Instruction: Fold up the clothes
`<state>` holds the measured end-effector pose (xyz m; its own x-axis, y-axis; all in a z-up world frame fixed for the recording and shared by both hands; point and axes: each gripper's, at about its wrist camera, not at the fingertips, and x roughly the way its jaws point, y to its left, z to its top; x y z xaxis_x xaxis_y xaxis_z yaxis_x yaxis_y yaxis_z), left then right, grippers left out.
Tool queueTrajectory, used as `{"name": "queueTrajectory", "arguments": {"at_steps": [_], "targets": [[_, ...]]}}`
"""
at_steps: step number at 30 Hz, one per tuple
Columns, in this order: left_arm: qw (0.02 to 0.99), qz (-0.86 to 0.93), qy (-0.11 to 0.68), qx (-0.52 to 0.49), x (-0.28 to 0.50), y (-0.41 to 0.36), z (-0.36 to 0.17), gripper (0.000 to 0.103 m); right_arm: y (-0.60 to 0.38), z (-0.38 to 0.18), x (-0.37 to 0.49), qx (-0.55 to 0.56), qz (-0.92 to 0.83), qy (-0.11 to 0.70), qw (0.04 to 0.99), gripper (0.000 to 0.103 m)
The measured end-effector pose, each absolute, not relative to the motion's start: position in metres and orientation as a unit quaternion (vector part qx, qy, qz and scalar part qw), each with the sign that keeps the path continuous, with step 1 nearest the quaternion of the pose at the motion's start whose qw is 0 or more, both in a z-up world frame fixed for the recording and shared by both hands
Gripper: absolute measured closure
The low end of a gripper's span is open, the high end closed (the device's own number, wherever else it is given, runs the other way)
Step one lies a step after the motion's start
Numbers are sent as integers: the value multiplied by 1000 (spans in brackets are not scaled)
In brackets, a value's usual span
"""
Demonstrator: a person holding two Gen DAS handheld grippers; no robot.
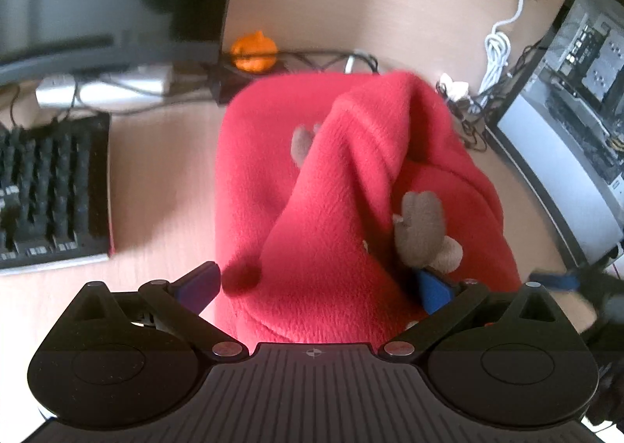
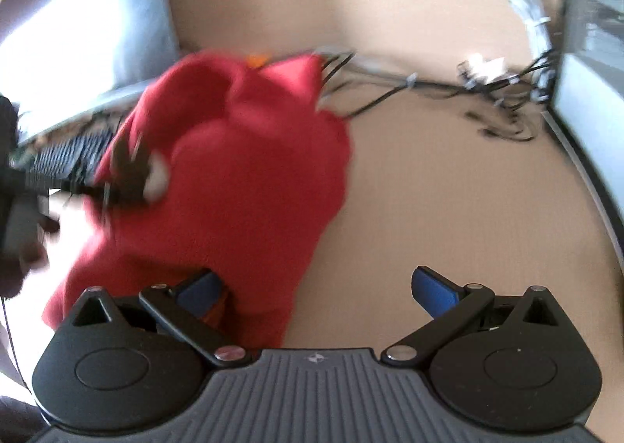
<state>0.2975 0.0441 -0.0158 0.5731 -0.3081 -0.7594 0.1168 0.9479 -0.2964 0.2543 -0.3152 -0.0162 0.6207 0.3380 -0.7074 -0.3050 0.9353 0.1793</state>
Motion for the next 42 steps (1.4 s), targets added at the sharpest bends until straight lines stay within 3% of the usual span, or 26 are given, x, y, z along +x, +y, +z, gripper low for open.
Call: {"name": "queueTrajectory", "arguments": {"at_steps": [3, 11, 17, 20, 23, 26, 29, 36, 39, 42], "targets": [[874, -126, 457, -104, 296, 38, -22, 0, -312, -14, 263, 19, 187, 397, 898, 0], [888, -169, 401, -148, 274, 63, 2, 0, -347, 19, 247, 14, 242, 349, 905, 0], [884, -184, 401, -153, 276, 62, -3, 0, -368, 4, 297, 200, 196, 359, 891, 0], [881, -170, 412, -160, 287, 58, -10, 0, -357, -27, 329, 273, 191, 389, 859, 10], [867, -161, 434, -186, 294, 56, -17, 0, -337, -54, 350, 328, 202, 422, 821, 29], [849, -217, 436, -205, 279, 47, -3, 0, -314, -39, 348, 292, 232, 409, 833, 31], [868, -251, 379, -199, 245, 48, 30, 0, -281, -16, 343, 205, 269, 387, 858, 31], [918, -93, 350, -163, 238, 92, 48, 0, -192, -14, 321, -57, 272, 354, 893, 27], [916, -38, 384, -111, 256, 88, 35, 0, -192, -2, 320, -72, 297, 357, 883, 25], [908, -14, 418, -22, 270, 76, 10, 0, -215, 25, 324, -40, 287, 331, 898, 11]]}}
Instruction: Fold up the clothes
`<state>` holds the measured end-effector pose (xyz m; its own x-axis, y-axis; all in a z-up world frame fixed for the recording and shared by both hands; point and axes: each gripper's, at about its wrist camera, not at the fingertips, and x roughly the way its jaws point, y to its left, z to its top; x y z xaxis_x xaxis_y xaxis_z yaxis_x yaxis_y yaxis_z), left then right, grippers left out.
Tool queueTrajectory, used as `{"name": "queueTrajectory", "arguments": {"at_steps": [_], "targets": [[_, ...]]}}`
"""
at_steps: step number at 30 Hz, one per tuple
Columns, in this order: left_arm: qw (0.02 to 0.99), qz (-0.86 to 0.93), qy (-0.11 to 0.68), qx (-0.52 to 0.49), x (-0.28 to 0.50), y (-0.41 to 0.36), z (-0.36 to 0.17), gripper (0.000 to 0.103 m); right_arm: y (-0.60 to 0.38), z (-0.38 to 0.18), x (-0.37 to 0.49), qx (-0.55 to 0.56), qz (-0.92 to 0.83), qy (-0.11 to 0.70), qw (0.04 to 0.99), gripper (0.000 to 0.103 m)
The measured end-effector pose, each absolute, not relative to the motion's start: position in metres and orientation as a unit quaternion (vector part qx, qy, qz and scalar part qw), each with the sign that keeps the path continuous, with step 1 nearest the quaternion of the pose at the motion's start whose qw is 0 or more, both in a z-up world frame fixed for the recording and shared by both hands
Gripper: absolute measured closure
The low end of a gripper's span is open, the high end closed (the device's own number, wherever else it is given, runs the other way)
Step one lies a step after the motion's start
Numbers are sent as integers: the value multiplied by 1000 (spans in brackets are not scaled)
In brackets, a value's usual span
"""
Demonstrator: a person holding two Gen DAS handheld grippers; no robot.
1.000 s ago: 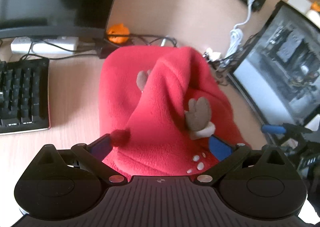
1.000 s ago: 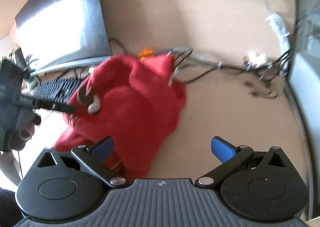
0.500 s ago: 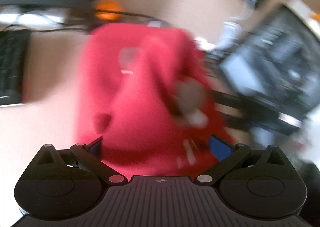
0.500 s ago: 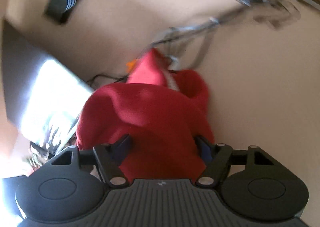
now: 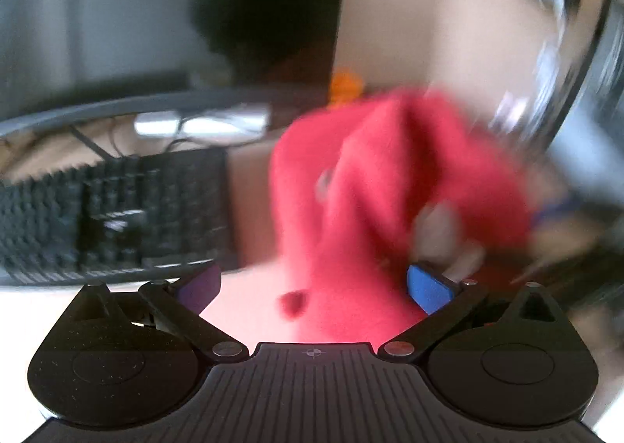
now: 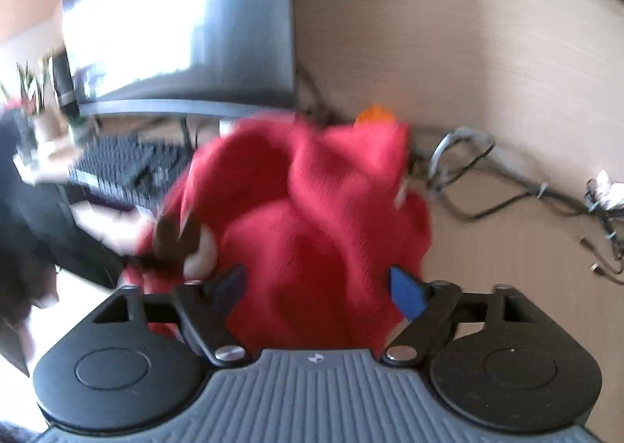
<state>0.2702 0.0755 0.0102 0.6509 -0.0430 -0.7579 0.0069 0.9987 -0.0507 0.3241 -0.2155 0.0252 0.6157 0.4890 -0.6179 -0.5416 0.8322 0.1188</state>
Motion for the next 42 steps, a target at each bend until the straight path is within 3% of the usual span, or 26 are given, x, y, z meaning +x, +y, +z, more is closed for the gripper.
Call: {"name": "queueTrajectory", "arguments": {"at_steps": [2, 8, 14, 20, 24, 29, 32, 36, 42], "targets": [[903, -13, 429, 4, 273, 73, -3, 0, -222, 30, 338, -37, 240, 319, 916, 10], [904, -23, 427, -20, 278, 84, -1, 0, -208, -22, 367, -94, 149, 354, 918, 7], [902, -84, 407, -115, 285, 97, 18, 0, -219, -35, 367, -106, 127, 373, 913, 5], [882, -118, 453, -63, 305, 60, -6, 0, -249, -46, 349, -98, 97, 408, 903, 6], [880, -145, 451, -44, 301, 39, -3, 0, -281, -31, 339, -27, 111, 405, 907, 9], [877, -173, 448, -22, 296, 9, -3, 0, -321, -33, 355, 200, 149, 413, 876, 9], [884, -181, 429, -42, 293, 12, 4, 0, -312, -46, 359, 243, 159, 420, 860, 11], [888, -221, 387, -111, 288, 29, 26, 0, -281, -15, 343, 218, 242, 377, 867, 13], [918, -174, 337, -114, 275, 54, 64, 0, -221, -2, 327, 48, 271, 359, 892, 13]]}}
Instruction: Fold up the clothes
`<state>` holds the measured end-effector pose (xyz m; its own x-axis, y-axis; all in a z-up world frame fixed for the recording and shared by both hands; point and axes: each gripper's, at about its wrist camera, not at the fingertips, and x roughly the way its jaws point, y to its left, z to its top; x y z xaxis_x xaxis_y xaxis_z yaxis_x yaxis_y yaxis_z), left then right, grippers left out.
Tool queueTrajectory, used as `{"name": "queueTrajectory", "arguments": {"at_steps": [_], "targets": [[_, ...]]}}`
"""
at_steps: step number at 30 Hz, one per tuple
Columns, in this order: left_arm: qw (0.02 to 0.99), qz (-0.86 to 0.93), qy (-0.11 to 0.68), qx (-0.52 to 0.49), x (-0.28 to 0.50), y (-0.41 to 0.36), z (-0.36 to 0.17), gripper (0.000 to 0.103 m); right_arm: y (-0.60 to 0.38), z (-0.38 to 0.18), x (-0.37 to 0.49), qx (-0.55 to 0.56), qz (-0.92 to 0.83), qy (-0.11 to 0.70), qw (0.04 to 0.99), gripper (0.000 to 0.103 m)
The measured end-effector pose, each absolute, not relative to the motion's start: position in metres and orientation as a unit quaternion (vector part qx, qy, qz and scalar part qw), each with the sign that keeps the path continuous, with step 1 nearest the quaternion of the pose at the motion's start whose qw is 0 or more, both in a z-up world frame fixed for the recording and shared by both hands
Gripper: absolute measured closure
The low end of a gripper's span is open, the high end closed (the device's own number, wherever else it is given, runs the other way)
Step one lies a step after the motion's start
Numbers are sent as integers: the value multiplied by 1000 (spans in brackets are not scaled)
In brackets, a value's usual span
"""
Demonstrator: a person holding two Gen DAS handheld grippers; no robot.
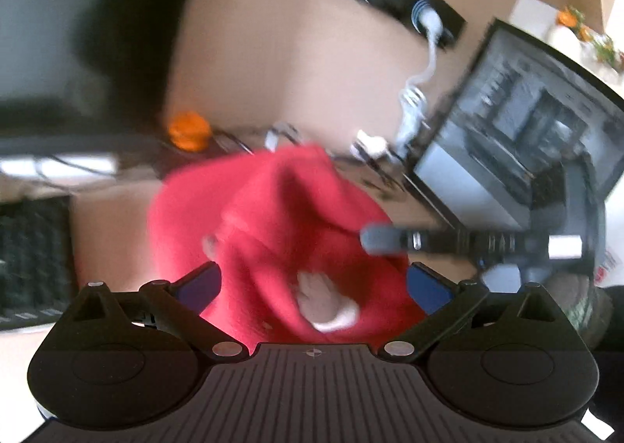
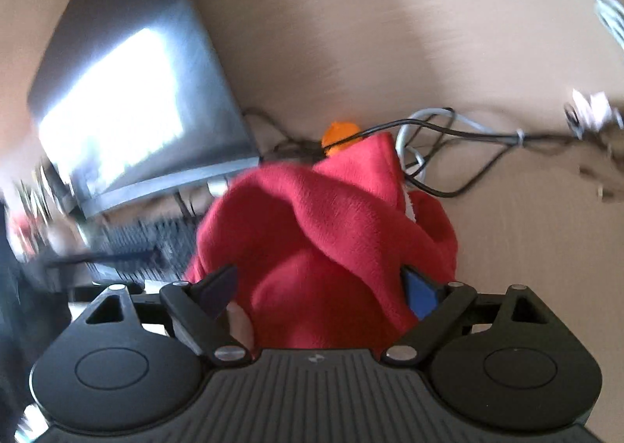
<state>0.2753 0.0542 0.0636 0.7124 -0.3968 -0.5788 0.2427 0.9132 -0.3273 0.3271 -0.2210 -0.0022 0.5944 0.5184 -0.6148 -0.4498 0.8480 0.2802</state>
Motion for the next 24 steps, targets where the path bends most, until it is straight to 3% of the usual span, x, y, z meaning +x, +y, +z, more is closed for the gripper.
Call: {"name": "queueTrajectory", "arguments": {"at_steps": [4, 12, 16, 22, 24], "targets": [[929, -77, 357, -60, 286, 56, 58, 0, -194, 0, 300, -71, 313, 338, 885, 12], [907, -22, 420, -2, 313, 47, 13, 0, -258, 35, 341, 7, 260, 330, 907, 8], [902, -16, 432, -10, 318, 47, 7, 0, -257, 15, 389, 36, 195, 341, 919, 8], [893, -10, 448, -38, 318, 52, 4, 0, -224, -39, 428, -67, 141, 389, 908, 8], [894, -10, 447, -38, 317, 51, 6, 0, -228, -51, 435, -49, 143, 408, 901, 7]]}}
